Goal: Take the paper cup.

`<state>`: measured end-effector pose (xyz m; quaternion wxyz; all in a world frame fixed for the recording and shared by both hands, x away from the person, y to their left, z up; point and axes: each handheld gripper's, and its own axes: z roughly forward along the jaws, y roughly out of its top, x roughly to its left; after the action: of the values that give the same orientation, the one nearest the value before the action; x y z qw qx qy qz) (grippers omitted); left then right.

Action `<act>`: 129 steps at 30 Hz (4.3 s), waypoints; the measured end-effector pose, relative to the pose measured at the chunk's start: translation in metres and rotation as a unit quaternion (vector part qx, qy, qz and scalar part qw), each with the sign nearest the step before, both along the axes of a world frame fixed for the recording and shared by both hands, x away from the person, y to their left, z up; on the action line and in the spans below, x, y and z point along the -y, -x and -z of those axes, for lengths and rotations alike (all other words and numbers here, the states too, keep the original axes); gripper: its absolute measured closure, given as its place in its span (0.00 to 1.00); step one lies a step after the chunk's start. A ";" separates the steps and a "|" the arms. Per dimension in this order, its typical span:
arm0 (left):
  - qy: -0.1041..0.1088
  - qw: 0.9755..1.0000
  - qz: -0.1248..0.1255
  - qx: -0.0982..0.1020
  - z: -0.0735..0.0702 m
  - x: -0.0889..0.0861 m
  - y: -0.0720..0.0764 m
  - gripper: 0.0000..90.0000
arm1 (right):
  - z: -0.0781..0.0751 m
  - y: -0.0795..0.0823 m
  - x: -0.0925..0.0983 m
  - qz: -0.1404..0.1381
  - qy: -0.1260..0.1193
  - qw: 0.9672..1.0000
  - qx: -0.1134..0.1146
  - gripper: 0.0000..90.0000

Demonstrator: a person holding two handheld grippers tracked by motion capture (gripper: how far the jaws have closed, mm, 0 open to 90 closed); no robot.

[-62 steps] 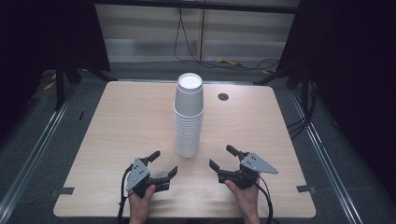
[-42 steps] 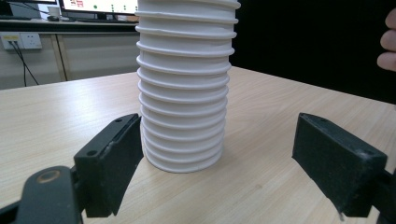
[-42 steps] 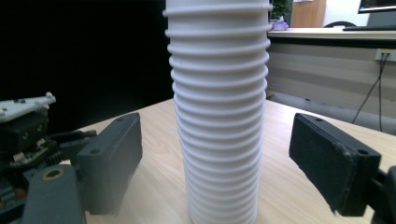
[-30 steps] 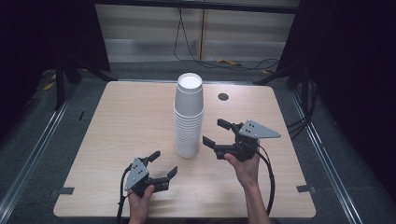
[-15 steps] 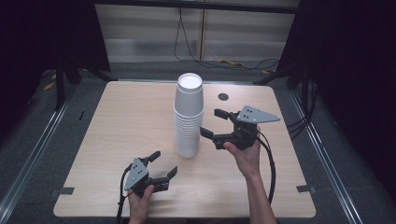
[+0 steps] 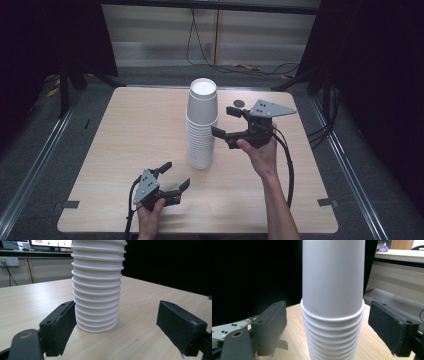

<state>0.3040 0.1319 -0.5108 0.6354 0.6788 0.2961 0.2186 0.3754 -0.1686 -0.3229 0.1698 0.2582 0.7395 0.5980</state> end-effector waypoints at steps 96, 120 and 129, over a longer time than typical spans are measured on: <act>0.002 1.000 0.010 -0.001 0.000 -0.002 -0.001 0.18 | -0.088 -0.076 -0.068 -0.089 0.233 0.962 -0.108 0.23; 0.002 1.000 0.010 -0.001 0.000 -0.002 -0.001 0.18 | -0.104 -0.069 -0.053 -0.081 0.163 0.980 -0.081 0.24; -0.001 1.000 0.007 -0.002 0.000 -0.002 -0.001 0.17 | -0.107 -0.066 -0.050 -0.081 0.144 0.984 -0.067 0.24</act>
<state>0.3049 0.1335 -0.5106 0.6357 0.6820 0.2923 0.2129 0.4415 -0.1181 -0.2160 0.1065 0.2095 0.8461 0.4784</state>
